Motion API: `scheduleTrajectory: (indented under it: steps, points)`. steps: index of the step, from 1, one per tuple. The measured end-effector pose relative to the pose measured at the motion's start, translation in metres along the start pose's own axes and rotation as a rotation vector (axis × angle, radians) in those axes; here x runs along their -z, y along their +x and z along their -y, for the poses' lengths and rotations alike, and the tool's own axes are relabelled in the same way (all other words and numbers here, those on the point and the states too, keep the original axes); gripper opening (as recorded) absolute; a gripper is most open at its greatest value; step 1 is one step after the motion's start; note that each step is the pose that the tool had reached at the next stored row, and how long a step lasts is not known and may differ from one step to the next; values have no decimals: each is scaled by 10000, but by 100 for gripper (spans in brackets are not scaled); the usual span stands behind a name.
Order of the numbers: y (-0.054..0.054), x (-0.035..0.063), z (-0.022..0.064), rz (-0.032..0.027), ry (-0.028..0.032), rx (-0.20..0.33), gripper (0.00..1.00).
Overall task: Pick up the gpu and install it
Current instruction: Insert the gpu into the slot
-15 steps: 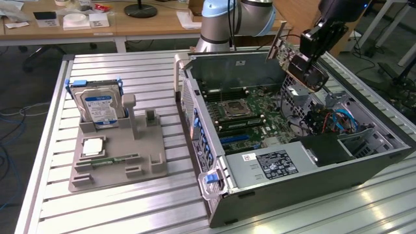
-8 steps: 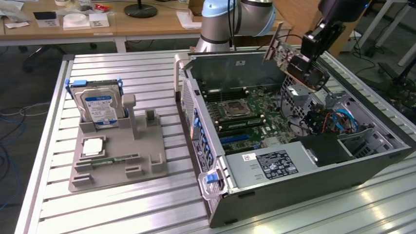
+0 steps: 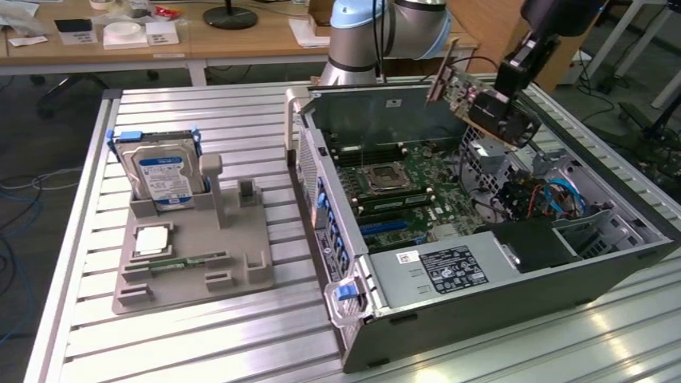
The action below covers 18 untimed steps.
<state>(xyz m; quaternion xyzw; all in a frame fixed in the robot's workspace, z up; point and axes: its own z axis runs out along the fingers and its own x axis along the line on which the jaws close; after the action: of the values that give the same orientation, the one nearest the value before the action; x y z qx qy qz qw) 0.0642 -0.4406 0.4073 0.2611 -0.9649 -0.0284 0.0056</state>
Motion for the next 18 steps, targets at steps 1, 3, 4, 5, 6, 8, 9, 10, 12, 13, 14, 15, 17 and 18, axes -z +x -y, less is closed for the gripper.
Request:
scheduleTrajectory:
  steps: [1,3,4,5,6,8,9,10,12,13,14,15,17,18]
  points:
    - [0,-1,0,-8,-1,138,27]
    - [0,-1,0,-23,-2,408,27]
    - [0,-1,0,-31,-3,543,27]
    - [0,-2,0,-40,-4,692,27]
    - [0,-2,0,-47,-3,809,27]
    - [0,-2,0,-59,-5,1021,27]
    - [0,-3,0,-66,-5,1141,27]
    - [0,-3,0,-73,-6,1263,27]
    - [0,-3,0,-87,-6,1514,27]
    - [0,-4,0,-97,-8,1667,27]
    - [0,-4,0,-104,-8,1805,27]
    - [0,-5,0,-112,-9,1942,27]
    - [0,-4,0,-127,-9,2193,27]
    - [0,-5,0,-132,-10,2280,27]
